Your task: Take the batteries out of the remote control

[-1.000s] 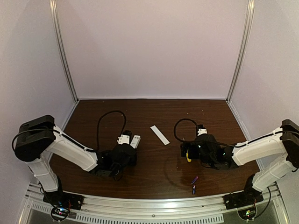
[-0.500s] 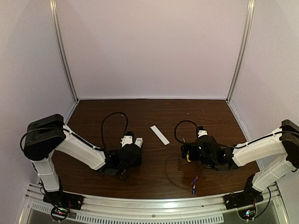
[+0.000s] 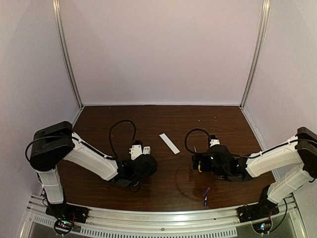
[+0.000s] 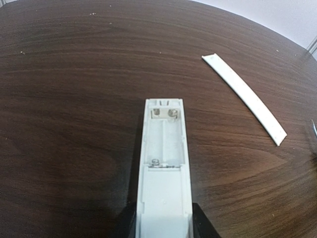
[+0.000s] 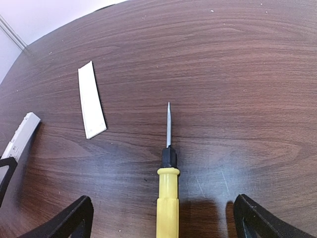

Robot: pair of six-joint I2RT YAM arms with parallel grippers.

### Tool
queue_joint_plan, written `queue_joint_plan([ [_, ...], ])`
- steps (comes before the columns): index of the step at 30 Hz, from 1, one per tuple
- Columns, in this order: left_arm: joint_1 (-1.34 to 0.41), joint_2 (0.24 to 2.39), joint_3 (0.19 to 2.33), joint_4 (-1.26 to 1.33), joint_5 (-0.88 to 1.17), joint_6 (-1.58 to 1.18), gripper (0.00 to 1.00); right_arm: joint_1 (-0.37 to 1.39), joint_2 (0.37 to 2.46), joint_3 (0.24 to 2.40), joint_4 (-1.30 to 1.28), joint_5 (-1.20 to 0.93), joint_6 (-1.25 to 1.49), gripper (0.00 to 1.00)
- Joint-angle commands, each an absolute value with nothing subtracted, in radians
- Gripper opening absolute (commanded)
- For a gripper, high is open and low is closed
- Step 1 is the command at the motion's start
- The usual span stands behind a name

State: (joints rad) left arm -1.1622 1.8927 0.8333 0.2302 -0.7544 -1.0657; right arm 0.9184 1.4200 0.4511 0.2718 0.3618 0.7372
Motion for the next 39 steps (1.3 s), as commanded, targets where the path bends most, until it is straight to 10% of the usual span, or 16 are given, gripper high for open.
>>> queue_joint_plan([
  [1,-1.171,1.913,0.856,0.178,-0.784,-1.11,0.37,0.919,1.428,0.431,0.284,0.362,0.749,1.0],
  [13,-1.2,1.899,0.881,0.168,-0.815,-1.041,0.81,0.919,1.406,0.425,0.276,0.359,0.743,1.0],
  [39,-1.144,1.354,0.599,0.221,-0.842,-0.545,0.88,0.975,1.236,0.53,0.099,0.312,0.531,1.0],
])
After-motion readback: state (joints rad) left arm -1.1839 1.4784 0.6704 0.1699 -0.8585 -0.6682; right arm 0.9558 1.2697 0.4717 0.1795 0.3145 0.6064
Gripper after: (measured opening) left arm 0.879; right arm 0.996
